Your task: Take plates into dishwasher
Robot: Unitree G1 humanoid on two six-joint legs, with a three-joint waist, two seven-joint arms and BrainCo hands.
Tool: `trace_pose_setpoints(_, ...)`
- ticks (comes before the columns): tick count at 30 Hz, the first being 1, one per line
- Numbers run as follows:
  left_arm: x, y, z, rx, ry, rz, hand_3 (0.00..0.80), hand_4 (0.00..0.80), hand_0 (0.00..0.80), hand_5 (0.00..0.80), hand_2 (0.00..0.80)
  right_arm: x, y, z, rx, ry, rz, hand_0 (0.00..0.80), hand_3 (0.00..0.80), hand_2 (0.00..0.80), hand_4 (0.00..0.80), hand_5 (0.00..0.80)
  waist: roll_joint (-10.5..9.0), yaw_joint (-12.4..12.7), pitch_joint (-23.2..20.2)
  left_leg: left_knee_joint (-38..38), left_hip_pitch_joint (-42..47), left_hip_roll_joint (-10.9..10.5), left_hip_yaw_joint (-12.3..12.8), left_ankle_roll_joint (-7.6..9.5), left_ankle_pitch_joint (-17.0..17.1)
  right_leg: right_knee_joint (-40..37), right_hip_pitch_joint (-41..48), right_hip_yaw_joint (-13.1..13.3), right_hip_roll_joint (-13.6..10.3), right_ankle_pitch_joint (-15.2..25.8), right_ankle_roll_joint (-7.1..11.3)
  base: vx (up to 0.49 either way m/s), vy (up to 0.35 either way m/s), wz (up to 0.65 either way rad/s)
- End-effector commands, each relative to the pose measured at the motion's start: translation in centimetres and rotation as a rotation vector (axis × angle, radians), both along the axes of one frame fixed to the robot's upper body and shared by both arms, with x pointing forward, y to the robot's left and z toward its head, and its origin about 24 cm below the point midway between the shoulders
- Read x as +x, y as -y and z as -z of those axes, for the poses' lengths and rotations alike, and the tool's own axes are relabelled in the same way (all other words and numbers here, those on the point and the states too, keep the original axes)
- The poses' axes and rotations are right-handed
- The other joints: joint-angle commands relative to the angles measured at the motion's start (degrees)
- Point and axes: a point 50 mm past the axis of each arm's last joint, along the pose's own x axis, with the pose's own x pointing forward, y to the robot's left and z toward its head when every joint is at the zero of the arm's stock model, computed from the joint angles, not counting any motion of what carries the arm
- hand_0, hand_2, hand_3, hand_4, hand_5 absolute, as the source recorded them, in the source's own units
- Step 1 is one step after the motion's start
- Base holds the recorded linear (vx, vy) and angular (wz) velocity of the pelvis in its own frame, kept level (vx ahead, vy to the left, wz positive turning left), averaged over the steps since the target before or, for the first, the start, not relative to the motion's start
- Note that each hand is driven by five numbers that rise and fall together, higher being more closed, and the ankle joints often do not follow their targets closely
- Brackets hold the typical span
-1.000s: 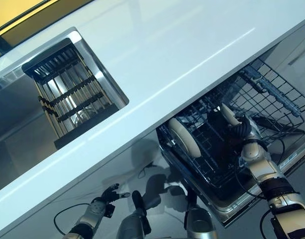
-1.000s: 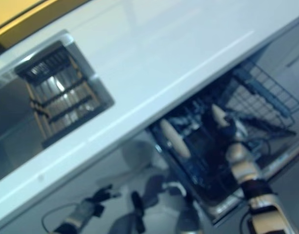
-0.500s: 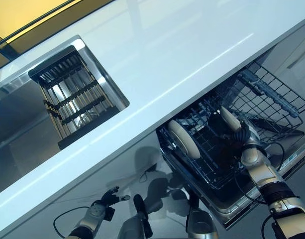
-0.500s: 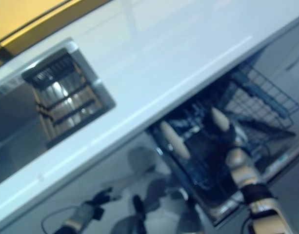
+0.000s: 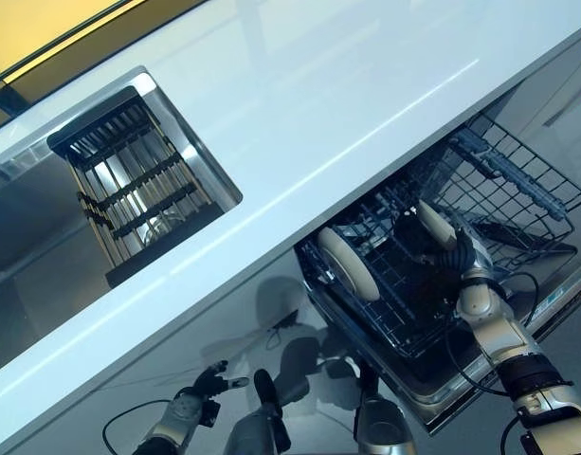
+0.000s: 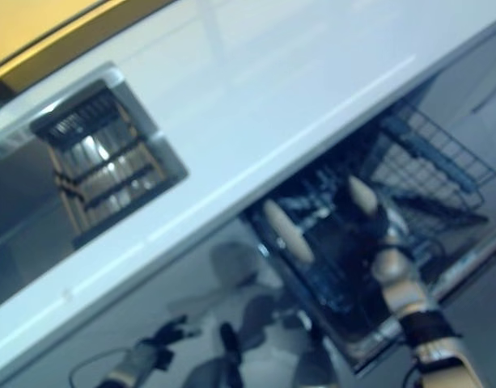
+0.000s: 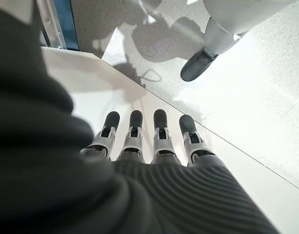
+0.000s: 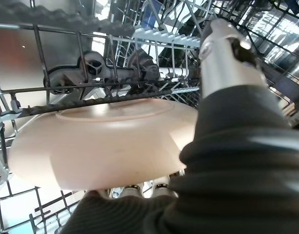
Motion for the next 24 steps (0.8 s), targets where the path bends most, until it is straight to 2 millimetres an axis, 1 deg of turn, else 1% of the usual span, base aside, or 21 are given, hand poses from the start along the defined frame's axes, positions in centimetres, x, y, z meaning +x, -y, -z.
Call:
trace_pose_setpoints(1,0.3,-1.2,-0.2,0.051,0.012,-0.008,0.0,0.0,0.0,0.0,0.0,0.2,-1.4,-4.2,0.018,0.227,-0.06,0.0,0.0,0.0,0.0,0.0,-3.64,0.8,0.0,0.8,0.2,0.4,1.3,0.19,-1.1,9.0,-3.1,-0.4,0.4,-7.5,-2.32,0.0,0.0,0.0)
trace_pose_setpoints(3,0.0,-1.4,-0.1,0.054,0.008,-0.015,0.0,0.0,0.0,0.0,0.0,-0.2,-1.3,-5.4,0.019,0.293,-0.066,0.0,0.0,0.0,0.0,0.0,-3.93,0.5,-0.1,0.8,0.4,0.4,1.5,0.25,-1.2,9.0,-2.9,-0.2,0.5,-7.6,-2.34,0.0,0.0,0.0)
trace_pose_setpoints(6,-0.7,-1.7,0.2,0.06,-0.004,-0.035,0.0,0.0,0.0,0.0,0.0,-1.5,-1.2,-8.2,0.009,0.444,-0.078,0.0,0.0,0.0,0.0,0.0,-4.8,-0.1,-0.4,0.7,0.9,0.5,2.2,0.31,-1.6,8.2,-2.5,-0.3,0.7,-7.2,-2.02,0.0,0.0,0.0)
trace_pose_setpoints(7,-1.0,-1.7,0.3,0.061,-0.009,-0.047,0.0,0.0,0.0,0.0,0.0,-2.1,-0.9,-9.7,0.001,0.515,-0.086,0.0,0.0,0.0,0.0,0.0,-5.16,-0.4,-0.6,0.7,1.1,0.6,2.7,0.29,-1.8,7.8,-2.4,-0.3,0.8,-7.0,-1.91,0.011,0.006,-0.05)
trace_pose_setpoints(8,-1.0,-1.8,0.3,0.061,-0.01,-0.049,0.0,0.0,0.0,0.0,0.0,-2.2,-0.9,-10.0,-0.001,0.53,-0.087,0.0,0.0,0.0,0.0,0.0,-5.22,-0.5,-0.7,0.7,1.1,0.6,2.8,0.29,-1.9,7.7,-2.4,-0.3,0.8,-7.0,-1.89,0.011,0.008,-0.11)
trace_pose_setpoints(10,-1.5,-2.0,0.5,0.062,-0.017,-0.064,0.0,0.0,0.0,0.0,0.0,-3.0,-0.6,-11.8,-0.027,0.629,-0.095,0.0,0.0,0.0,0.0,0.0,-5.68,-0.8,-1.1,0.7,1.3,0.8,3.4,0.22,-2.0,7.3,-2.1,-0.2,0.9,-6.8,-1.77,0.013,0.008,-0.11)
trace_pose_setpoints(15,-2.0,-2.2,0.7,0.064,-0.029,-0.082,0.0,0.0,0.0,0.0,0.0,-4.5,-0.3,-14.6,-0.065,0.783,-0.095,0.0,0.0,0.0,0.0,0.0,-6.53,-1.4,-2.0,0.9,1.6,1.1,4.2,0.27,-2.4,6.8,-1.8,0.1,1.2,-6.8,-1.74,0.003,0.002,-0.01)
trace_pose_setpoints(17,-2.1,-2.3,0.8,0.064,-0.033,-0.089,0.0,0.0,0.0,0.0,0.0,-5.3,-0.1,-15.7,-0.087,0.857,-0.088,0.0,0.0,0.0,0.0,0.0,-6.84,-1.7,-2.4,0.9,1.8,1.2,4.4,0.27,-2.6,6.6,-1.7,0.4,1.3,-6.8,-1.7,0.007,0.001,-0.02)
trace_pose_setpoints(18,-2.2,-2.2,0.9,0.066,-0.036,-0.096,0.0,0.0,0.0,0.0,0.0,-5.9,0.1,-16.7,-0.08,0.922,-0.082,0.0,0.0,0.0,0.0,0.0,-7.15,-2.0,-2.8,0.9,2.1,1.2,4.7,0.32,-2.7,6.4,-1.5,0.6,1.5,-6.8,-1.71,0.015,0.007,-0.04)
trace_pose_setpoints(19,-2.3,-2.2,0.9,0.066,-0.038,-0.099,0.0,0.0,0.0,0.0,0.0,-6.4,0.2,-17.3,-0.056,0.979,-0.07,0.0,0.0,0.0,0.0,0.0,-7.29,-2.2,-3.0,1.0,2.2,1.3,4.9,0.32,-2.9,6.3,-1.3,0.8,1.6,-6.8,-1.7,0.023,0.016,-0.09)
trace_pose_setpoints(20,-2.4,-2.2,1.0,0.065,-0.041,-0.102,0.0,0.0,0.0,0.0,0.0,-6.8,0.5,-17.6,-0.011,1.023,-0.062,0.0,0.0,0.0,0.0,0.0,-7.35,-2.4,-3.3,1.0,2.4,1.3,5.1,0.32,-3.0,6.2,-1.1,1.0,1.6,-6.8,-1.69,0.023,0.021,-0.12)
trace_pose_setpoints(22,-2.6,-2.2,1.1,0.064,-0.047,-0.107,0.0,0.0,0.0,0.0,0.0,-7.4,1.1,-17.5,0.062,1.08,-0.031,0.0,0.0,0.0,0.0,0.0,-7.46,-2.8,-3.7,1.1,2.8,1.2,5.4,0.32,-3.2,6.0,-0.9,1.4,1.7,-6.7,-1.59,0.028,0.03,-0.15)
trace_pose_setpoints(23,-2.9,-2.2,1.2,0.061,-0.053,-0.113,0.0,0.0,0.0,0.0,0.0,-7.9,2.1,-16.9,0.187,1.119,0.005,0.0,0.0,0.0,0.0,0.0,-7.45,-3.3,-4.2,1.2,3.0,1.2,5.7,0.28,-3.4,5.8,-0.9,1.6,1.6,-6.6,-1.48,0.024,0.041,-0.11)
trace_pose_setpoints(24,-2.9,-2.2,1.2,0.059,-0.055,-0.114,0.0,0.0,0.0,0.0,0.0,-8.1,2.7,-16.5,0.252,1.128,0.024,0.0,0.0,0.0,0.0,0.0,-7.41,-3.4,-4.4,1.3,3.1,1.2,5.9,0.27,-3.5,5.8,-0.8,1.8,1.6,-6.5,-1.43,0.017,0.056,-0.07)
